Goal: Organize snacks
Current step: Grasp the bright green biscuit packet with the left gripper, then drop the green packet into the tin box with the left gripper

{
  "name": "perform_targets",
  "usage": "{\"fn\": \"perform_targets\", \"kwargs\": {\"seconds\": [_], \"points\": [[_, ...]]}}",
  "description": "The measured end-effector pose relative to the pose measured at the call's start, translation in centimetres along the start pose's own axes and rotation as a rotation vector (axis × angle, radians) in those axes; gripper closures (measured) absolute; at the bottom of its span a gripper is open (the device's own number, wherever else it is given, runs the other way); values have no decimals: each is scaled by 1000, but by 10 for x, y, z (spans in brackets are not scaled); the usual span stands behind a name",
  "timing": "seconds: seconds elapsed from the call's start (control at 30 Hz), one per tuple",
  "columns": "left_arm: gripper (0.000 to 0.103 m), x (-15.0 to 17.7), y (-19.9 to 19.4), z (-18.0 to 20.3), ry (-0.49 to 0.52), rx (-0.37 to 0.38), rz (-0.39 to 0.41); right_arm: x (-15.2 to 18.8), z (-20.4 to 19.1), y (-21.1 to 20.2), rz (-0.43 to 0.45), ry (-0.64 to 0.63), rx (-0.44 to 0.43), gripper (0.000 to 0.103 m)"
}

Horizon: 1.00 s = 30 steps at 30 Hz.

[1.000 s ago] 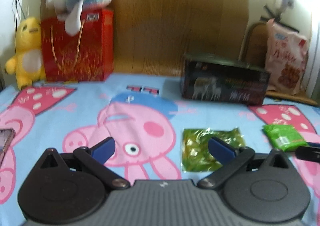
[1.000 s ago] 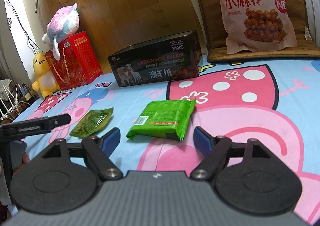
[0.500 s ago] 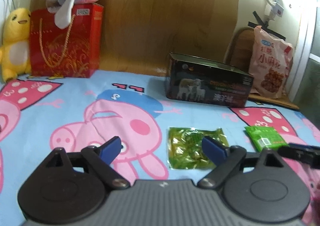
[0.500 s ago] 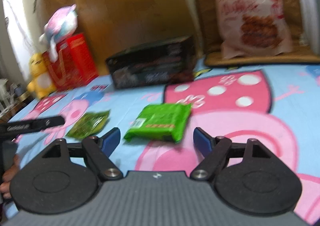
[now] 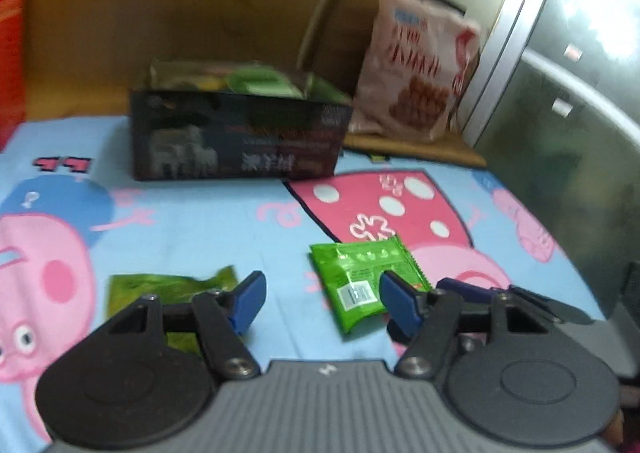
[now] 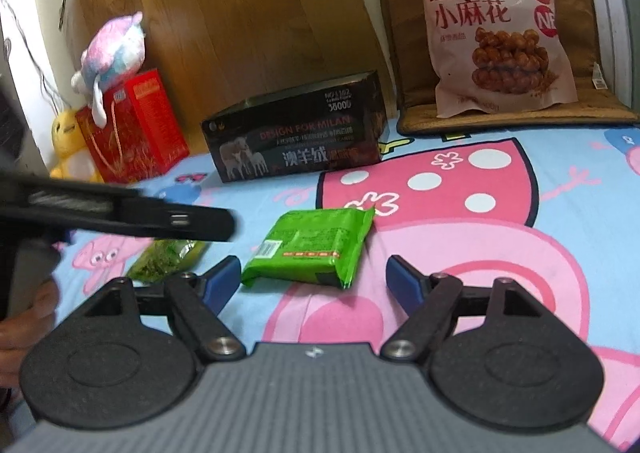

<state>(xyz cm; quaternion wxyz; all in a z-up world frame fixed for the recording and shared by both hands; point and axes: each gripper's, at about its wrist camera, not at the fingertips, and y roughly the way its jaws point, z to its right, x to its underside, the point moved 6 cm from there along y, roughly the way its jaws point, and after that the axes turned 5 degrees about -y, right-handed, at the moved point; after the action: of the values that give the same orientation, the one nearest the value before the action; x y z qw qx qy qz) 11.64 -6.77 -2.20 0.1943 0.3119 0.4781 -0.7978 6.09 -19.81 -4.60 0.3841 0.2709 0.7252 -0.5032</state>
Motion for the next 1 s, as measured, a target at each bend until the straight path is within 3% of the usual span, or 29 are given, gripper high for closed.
{"fn": "perform_targets", "kwargs": {"seconds": [0.13,0.2,0.23,0.27,0.37,0.5,0.7,0.87,1.0], "points": [[44,3,23,5,-66,89,-99,-1,1,4,-39,-94,32,23],[44,6,28,9,-51,88,-91,-2,2,8,-53,-116,22,31],[48,8,28,12,-32,87,-85,-2,2,10,-58,-133,14,39],[53,10,29,16,-17,99,-88,-3,0,13,-62,-155,3,56],[53,7,29,18,-15,109,-83,-6,-11,19,-65,-211,-17,65],[53,-16,13,17,3,96,-12,-28,-19,19,12,-233,-18,65],[53,-83,-7,6,41,52,140,-93,-26,42,139,-246,-58,65],[48,-135,14,-31,3,-72,203,-131,-29,105,141,-231,-88,61],[47,-148,27,-57,-21,-161,195,-132,-29,132,111,-229,-38,56]]}}
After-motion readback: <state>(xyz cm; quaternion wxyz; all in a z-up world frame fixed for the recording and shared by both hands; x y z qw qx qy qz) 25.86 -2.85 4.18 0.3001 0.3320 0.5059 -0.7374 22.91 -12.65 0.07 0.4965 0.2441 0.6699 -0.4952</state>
